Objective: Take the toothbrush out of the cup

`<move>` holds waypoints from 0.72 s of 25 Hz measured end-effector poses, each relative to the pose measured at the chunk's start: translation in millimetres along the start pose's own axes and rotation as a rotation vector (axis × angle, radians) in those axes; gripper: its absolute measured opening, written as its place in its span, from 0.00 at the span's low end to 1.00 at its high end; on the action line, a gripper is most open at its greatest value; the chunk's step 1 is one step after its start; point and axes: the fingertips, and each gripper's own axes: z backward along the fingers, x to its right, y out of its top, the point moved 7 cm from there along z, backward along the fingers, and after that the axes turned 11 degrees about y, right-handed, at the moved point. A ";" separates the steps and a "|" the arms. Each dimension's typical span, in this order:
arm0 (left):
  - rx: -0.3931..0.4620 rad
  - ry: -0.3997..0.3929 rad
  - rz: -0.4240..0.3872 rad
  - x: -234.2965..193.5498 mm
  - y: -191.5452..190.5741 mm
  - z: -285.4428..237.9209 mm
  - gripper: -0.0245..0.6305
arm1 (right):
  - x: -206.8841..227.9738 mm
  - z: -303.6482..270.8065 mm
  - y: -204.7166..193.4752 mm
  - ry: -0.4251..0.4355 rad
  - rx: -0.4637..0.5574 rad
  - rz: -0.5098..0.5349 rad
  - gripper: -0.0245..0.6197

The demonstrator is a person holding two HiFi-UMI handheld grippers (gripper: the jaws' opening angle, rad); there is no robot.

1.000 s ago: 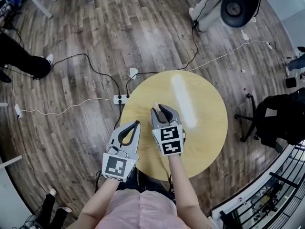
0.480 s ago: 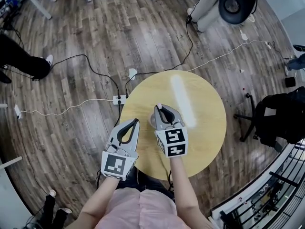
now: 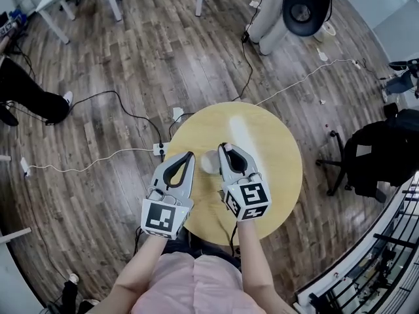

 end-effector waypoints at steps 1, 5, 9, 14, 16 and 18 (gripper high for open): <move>-0.002 -0.005 -0.004 1.7 2.9 2.4 0.04 | -2.7 5.4 4.7 -0.004 0.019 0.000 0.08; 0.023 -0.027 -0.032 9.2 15.3 11.5 0.04 | -16.8 28.3 20.3 -0.026 0.093 0.008 0.08; 0.085 -0.041 -0.042 21.5 30.1 21.9 0.04 | -29.8 54.7 35.2 -0.039 0.176 0.021 0.08; 0.134 -0.042 -0.039 28.0 47.7 37.4 0.04 | -48.7 80.3 51.2 -0.052 0.246 0.051 0.08; 0.146 -0.036 -0.046 29.2 54.3 42.9 0.04 | -55.6 88.3 59.0 -0.051 0.269 0.069 0.08; 0.202 -0.030 -0.038 32.9 67.1 46.8 0.04 | -61.5 96.0 66.1 -0.055 0.289 0.086 0.08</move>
